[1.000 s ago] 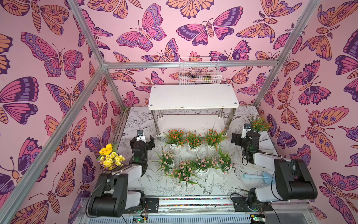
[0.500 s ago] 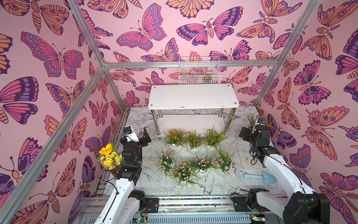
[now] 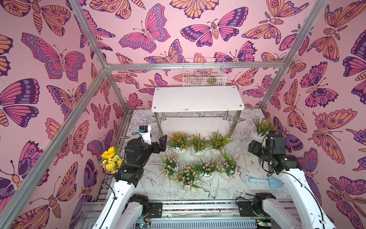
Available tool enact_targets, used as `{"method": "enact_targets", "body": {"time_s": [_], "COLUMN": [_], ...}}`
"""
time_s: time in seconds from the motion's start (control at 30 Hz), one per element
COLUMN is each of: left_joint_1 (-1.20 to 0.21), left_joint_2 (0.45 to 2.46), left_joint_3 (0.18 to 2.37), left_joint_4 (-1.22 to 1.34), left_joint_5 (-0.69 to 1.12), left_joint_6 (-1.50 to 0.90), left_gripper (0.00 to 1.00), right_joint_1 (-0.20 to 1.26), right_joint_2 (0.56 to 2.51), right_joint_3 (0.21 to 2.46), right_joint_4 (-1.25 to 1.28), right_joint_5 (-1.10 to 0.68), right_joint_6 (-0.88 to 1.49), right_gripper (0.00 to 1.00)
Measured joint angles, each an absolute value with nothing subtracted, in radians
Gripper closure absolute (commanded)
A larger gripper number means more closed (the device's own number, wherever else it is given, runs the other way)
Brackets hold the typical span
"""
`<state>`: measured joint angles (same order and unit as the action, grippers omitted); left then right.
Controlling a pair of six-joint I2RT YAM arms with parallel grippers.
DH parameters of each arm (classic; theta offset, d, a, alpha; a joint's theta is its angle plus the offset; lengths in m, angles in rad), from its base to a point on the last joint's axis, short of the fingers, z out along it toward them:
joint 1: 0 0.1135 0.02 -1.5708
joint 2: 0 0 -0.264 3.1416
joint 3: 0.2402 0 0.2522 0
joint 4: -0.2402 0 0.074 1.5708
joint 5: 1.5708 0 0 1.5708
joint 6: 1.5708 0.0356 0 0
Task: Place the baby's breath potted plants on the rack by color
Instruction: Pick up the baby's breath potted plant from the center of the board.
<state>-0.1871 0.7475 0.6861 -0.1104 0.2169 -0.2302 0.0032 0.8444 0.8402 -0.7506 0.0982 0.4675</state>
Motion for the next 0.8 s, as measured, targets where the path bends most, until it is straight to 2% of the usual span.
{"method": "enact_targets", "body": {"time_s": [0.27, 0.57, 0.8], "left_joint_1": [-0.231, -0.273, -0.309], "left_joint_2": [0.703, 0.667, 0.659], "left_joint_3": [0.738, 0.74, 0.74], "left_joint_4": [-0.16, -0.189, -0.196], "left_joint_5": [0.319, 0.341, 0.34], "left_joint_6": [-0.233, -0.251, -0.268], "left_gripper": [0.01, 0.01, 0.01], "right_joint_1": [0.054, 0.303, 0.442], "right_joint_2": [0.764, 0.761, 0.797], "right_joint_3": [0.811, 0.691, 0.656], "right_joint_4": [-0.883, -0.921, -0.92], "right_joint_5": [0.05, 0.09, 0.139], "right_joint_6": [0.562, 0.69, 0.743], "right_gripper": [0.3, 0.42, 0.52]}}
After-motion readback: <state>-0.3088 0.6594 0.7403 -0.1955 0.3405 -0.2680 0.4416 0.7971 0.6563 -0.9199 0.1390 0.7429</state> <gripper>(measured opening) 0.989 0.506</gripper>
